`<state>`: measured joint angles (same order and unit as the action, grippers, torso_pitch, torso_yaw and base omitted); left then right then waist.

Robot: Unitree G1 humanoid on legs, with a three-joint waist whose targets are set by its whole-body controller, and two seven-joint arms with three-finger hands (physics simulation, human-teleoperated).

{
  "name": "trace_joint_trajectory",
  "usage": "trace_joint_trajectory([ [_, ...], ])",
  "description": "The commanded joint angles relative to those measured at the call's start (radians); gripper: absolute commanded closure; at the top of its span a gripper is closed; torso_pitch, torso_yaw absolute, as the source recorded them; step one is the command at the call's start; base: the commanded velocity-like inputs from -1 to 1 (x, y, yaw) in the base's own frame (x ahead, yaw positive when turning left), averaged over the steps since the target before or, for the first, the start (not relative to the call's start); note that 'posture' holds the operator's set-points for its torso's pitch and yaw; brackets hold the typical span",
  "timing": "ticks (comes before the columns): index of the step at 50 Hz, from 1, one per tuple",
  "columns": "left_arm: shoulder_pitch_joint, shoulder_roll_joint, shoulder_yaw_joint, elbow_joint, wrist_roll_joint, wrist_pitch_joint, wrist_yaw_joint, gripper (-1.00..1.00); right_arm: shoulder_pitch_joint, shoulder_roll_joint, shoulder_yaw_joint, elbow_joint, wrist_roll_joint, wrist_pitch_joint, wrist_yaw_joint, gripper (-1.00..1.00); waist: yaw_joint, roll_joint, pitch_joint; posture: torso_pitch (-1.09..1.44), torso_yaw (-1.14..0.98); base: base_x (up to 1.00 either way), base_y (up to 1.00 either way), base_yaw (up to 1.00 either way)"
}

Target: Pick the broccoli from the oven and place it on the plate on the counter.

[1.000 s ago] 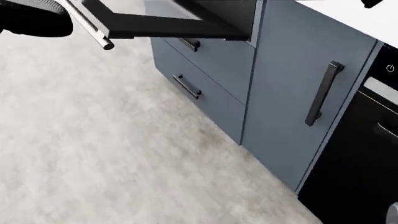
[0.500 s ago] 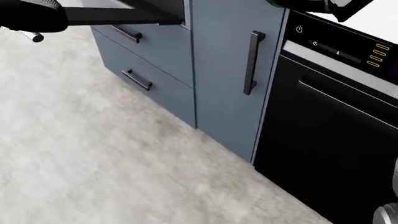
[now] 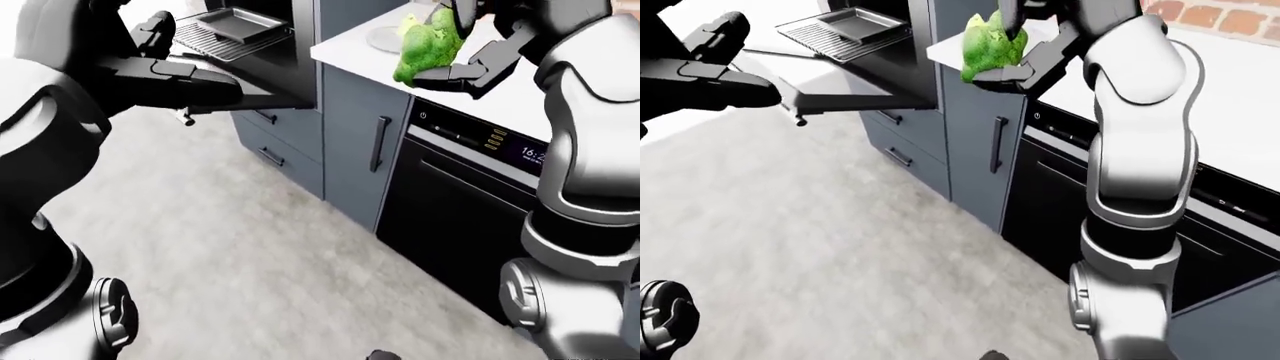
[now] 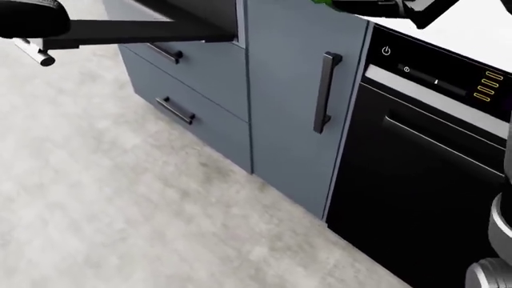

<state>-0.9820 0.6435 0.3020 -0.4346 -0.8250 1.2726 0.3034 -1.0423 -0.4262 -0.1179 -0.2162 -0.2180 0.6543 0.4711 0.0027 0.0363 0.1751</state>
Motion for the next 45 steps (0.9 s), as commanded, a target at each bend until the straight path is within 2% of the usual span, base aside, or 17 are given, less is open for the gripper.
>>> trace_joint_trajectory([
  [1,-0.033,0.010,0.018,-0.029,-0.001,-0.033,-0.007,-1.00,-0.038,-0.016,-0.033,-0.039,-0.011,-0.024,-0.021,1.00,-0.004,-0.001,-0.023,0.20,0.00,0.47,0.00,0.00],
  [5,-0.027,0.007,0.020,-0.033,0.004,-0.033,-0.011,-1.00,-0.029,-0.012,-0.033,-0.045,-0.011,-0.027,-0.021,1.00,0.013,-0.049,-0.020,0.20,0.00,0.48,0.00,0.00],
  [7,-0.028,0.007,0.023,-0.035,0.003,-0.028,-0.011,-1.00,-0.029,-0.009,-0.033,-0.046,-0.012,-0.027,-0.021,1.00,0.021,-0.100,-0.039,0.20,0.00,0.48,0.00,0.00],
  [8,-0.027,0.007,0.024,-0.035,0.003,-0.028,-0.013,-1.00,-0.027,-0.007,-0.032,-0.043,-0.011,-0.032,-0.023,1.00,0.022,-0.099,-0.049,0.20,0.00,0.47,0.00,0.00],
  [11,-0.026,0.008,0.027,-0.037,0.001,-0.025,-0.014,-1.00,-0.026,-0.004,-0.030,-0.045,-0.012,-0.032,-0.023,1.00,0.013,-0.083,-0.034,0.20,0.00,0.48,0.00,0.00],
  [17,-0.026,0.012,0.032,-0.038,-0.003,-0.023,-0.012,-1.00,-0.021,-0.002,-0.032,-0.046,-0.012,-0.034,-0.022,1.00,-0.005,-0.027,-0.029,0.20,0.00,0.49,0.00,0.00],
  [19,-0.031,0.012,0.032,-0.038,-0.007,-0.020,-0.009,-1.00,-0.018,-0.002,-0.033,-0.047,-0.011,-0.034,-0.022,1.00,-0.016,0.005,-0.036,0.20,0.00,0.49,0.00,0.00],
  [21,-0.028,0.012,0.029,-0.037,-0.005,-0.024,-0.010,-1.00,-0.015,-0.003,-0.036,-0.049,-0.009,-0.033,-0.021,1.00,-0.019,0.066,-0.059,0.20,0.00,0.48,0.00,0.00],
  [22,-0.026,0.012,0.028,-0.037,-0.004,-0.027,-0.011,-1.00,-0.015,-0.004,-0.037,-0.051,-0.008,-0.031,-0.021,1.00,-0.014,0.033,-0.039,0.20,0.00,0.49,0.00,0.00],
  [23,-0.027,0.012,0.028,-0.039,-0.006,-0.023,-0.010,-1.00,-0.017,-0.007,-0.041,-0.050,-0.006,-0.028,-0.022,1.00,-0.025,0.053,-0.021,0.20,0.00,0.48,0.00,0.00],
  [31,-0.037,0.017,0.038,-0.046,-0.032,-0.006,0.010,-1.00,-0.020,-0.014,-0.041,-0.052,0.002,-0.025,-0.027,1.00,0.000,-0.008,-0.045,0.20,0.00,0.33,0.00,0.00],
  [34,-0.036,0.021,0.044,-0.048,-0.042,-0.004,0.016,-1.00,-0.019,-0.014,-0.040,-0.051,0.003,-0.026,-0.031,1.00,0.006,-0.071,-0.060,0.20,0.00,0.18,0.00,0.00],
  [35,-0.035,0.022,0.046,-0.051,-0.048,-0.002,0.019,-1.00,-0.020,-0.014,-0.037,-0.056,0.001,-0.020,-0.030,1.00,0.013,-0.071,-0.076,0.20,0.00,0.18,0.00,0.00],
  [36,-0.034,0.024,0.047,-0.052,-0.051,-0.002,0.021,-1.00,-0.021,-0.014,-0.035,-0.059,-0.001,-0.015,-0.029,1.00,0.005,-0.065,-0.046,0.20,0.00,0.17,0.00,0.00],
  [37,-0.031,0.026,0.047,-0.052,-0.053,-0.005,0.022,-1.00,-0.020,-0.015,-0.034,-0.058,-0.003,-0.017,-0.028,1.00,0.008,-0.078,-0.039,0.20,0.00,0.17,0.00,0.00],
  [40,-0.029,0.031,0.045,-0.048,-0.057,-0.012,0.023,-1.00,-0.021,-0.014,-0.034,-0.057,-0.005,-0.018,-0.027,1.00,-0.001,-0.058,-0.052,0.20,0.00,0.22,0.00,0.00],
  [45,-0.025,0.036,0.045,-0.047,-0.068,-0.018,0.031,-1.00,-0.023,-0.011,-0.036,-0.061,-0.004,-0.014,-0.026,1.00,-0.012,-0.004,-0.025,0.20,0.00,0.34,0.00,0.00],
])
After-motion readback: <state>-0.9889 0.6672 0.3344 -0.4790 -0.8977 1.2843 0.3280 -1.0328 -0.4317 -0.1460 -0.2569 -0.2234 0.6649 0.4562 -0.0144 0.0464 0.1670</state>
